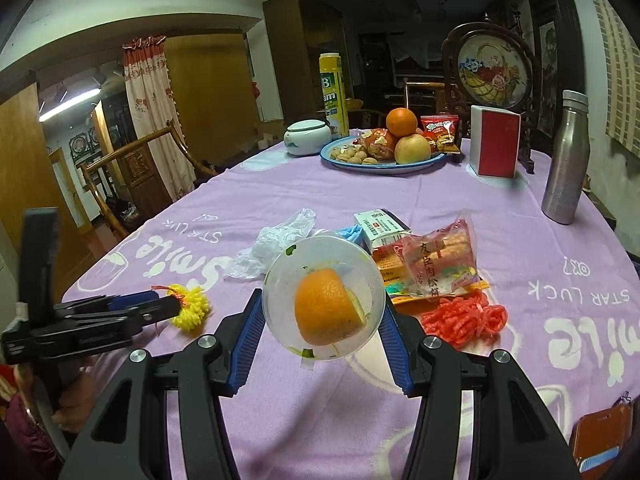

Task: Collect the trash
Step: 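Carry the netting and orange cup to the red basket and release both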

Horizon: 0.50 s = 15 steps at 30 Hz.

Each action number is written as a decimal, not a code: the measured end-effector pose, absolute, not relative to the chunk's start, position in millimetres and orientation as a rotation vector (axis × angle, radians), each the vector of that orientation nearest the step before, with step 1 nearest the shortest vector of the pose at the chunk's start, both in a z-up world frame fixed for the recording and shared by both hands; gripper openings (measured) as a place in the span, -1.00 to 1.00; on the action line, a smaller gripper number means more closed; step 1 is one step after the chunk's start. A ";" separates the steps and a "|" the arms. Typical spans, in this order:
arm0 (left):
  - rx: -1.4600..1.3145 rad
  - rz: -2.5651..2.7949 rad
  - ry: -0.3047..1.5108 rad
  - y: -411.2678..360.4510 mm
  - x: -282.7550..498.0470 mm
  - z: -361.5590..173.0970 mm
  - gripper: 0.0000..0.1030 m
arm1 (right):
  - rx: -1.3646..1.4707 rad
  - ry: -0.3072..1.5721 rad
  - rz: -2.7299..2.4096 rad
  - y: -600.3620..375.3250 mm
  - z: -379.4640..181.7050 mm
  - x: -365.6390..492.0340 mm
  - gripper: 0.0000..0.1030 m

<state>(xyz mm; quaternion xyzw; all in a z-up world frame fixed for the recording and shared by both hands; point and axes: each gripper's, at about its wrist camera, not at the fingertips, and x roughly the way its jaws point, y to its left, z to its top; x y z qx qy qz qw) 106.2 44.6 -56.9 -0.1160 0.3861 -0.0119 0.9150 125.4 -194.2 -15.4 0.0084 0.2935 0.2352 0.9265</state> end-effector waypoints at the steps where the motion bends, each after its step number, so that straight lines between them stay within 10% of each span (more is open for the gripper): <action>1: -0.229 -0.008 0.804 43.5 111.0 -59.9 0.22 | 0.020 0.603 0.479 -195.5 -16.1 125.7 0.07; 6: -0.203 0.029 0.878 42.1 131.3 -71.5 -0.16 | 0.052 0.630 0.484 -200.5 -21.8 132.6 0.07; 15: -0.226 0.219 0.687 88.1 24.5 -13.9 -0.20 | 0.082 0.593 0.643 -181.9 -7.4 113.8 0.06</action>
